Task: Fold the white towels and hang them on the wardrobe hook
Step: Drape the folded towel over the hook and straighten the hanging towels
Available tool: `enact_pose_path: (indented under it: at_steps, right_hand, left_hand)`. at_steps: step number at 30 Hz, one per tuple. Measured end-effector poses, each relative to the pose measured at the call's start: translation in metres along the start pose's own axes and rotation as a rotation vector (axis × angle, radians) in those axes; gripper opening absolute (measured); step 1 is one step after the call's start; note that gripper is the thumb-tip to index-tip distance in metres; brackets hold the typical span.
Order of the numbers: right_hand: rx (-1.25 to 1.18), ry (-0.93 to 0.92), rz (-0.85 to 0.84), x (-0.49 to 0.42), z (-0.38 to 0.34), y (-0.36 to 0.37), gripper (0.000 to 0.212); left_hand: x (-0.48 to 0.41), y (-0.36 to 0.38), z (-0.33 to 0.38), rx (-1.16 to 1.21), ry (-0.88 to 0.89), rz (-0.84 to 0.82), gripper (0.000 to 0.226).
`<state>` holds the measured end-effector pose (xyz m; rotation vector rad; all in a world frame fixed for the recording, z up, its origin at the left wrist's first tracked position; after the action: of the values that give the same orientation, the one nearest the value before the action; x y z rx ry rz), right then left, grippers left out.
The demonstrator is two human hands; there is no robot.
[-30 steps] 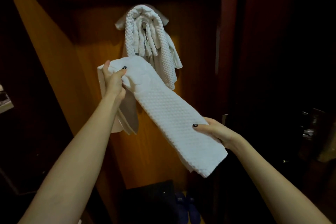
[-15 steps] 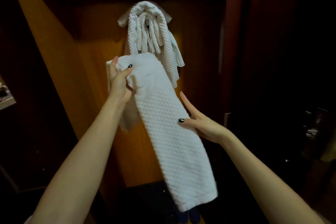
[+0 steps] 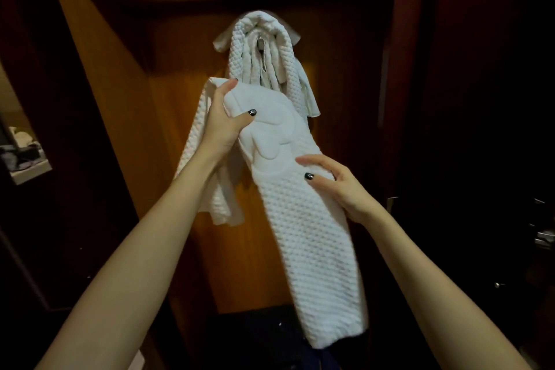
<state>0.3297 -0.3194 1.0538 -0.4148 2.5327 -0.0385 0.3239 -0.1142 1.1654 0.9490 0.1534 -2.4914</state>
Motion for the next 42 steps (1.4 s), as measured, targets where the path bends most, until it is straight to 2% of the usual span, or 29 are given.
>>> enact_pose_path:
  at_steps: [2,5,8,11,13,17,20,23,26,29,33,37,42]
  right_hand:
    - [-0.008,0.021,-0.030,-0.004,0.001,-0.004,0.039]
    - [0.006,0.068,-0.069,-0.017,0.000,-0.012,0.053]
    - [0.047,0.094,-0.127,-0.038,-0.010,-0.018,0.046]
    - [0.057,0.126,-0.250,-0.059,-0.027,-0.014,0.043]
    - [0.032,0.125,-0.306,-0.074,-0.045,-0.011,0.046]
    - [-0.055,0.079,-0.294,-0.109,-0.084,-0.023,0.048]
    - [-0.114,0.086,-0.355,-0.125,-0.098,-0.023,0.036]
    - [-0.047,0.081,-0.323,-0.141,-0.099,-0.033,0.028]
    - [0.093,0.098,-0.283,-0.157,-0.092,-0.045,0.033]
    - [0.117,0.104,-0.279,-0.176,-0.094,-0.051,0.042]
    - [0.166,0.019,-0.219,-0.220,-0.113,-0.061,0.037]
    - [0.270,-0.168,-0.108,-0.273,-0.141,-0.064,0.033]
    - [0.178,-0.282,-0.084,-0.342,-0.166,-0.066,0.031]
  left_hand:
    - [0.002,-0.001,0.003,-0.041,0.050,0.018,0.064]
    - [0.002,-0.003,0.001,0.097,0.003,0.025,0.059]
    - [0.001,-0.003,-0.007,0.324,-0.132,0.056,0.052]
    - [-0.003,-0.003,-0.013,0.474,-0.280,0.155,0.045]
    - [-0.007,-0.001,-0.014,0.597,-0.374,0.191,0.049]
    - [0.002,0.005,-0.026,0.963,-0.624,0.331,0.055]
    - [0.012,0.023,-0.029,1.077,-0.747,0.276,0.042]
    - [0.002,0.021,-0.023,0.984,-0.628,0.236,0.046]
    - [-0.023,0.005,-0.008,0.702,-0.351,0.251,0.047]
    - [-0.052,-0.008,0.013,0.429,-0.058,0.249,0.043]
    - [-0.091,-0.019,0.044,0.160,0.220,0.230,0.041]
    - [-0.131,-0.017,0.066,-0.066,0.383,0.191,0.041]
    - [-0.196,-0.011,0.072,-0.274,0.523,0.179,0.041]
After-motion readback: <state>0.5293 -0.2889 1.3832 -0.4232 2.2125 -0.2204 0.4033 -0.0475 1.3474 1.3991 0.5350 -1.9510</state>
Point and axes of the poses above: each hand's wrist, its own x-axis away from the middle knuckle, its own y-axis out of the palm, z = x × y, the point moved 10 cm from there along -x, towards the middle knuckle, and after that the axes turned 10 degrees about z, right-handed, at the moved point
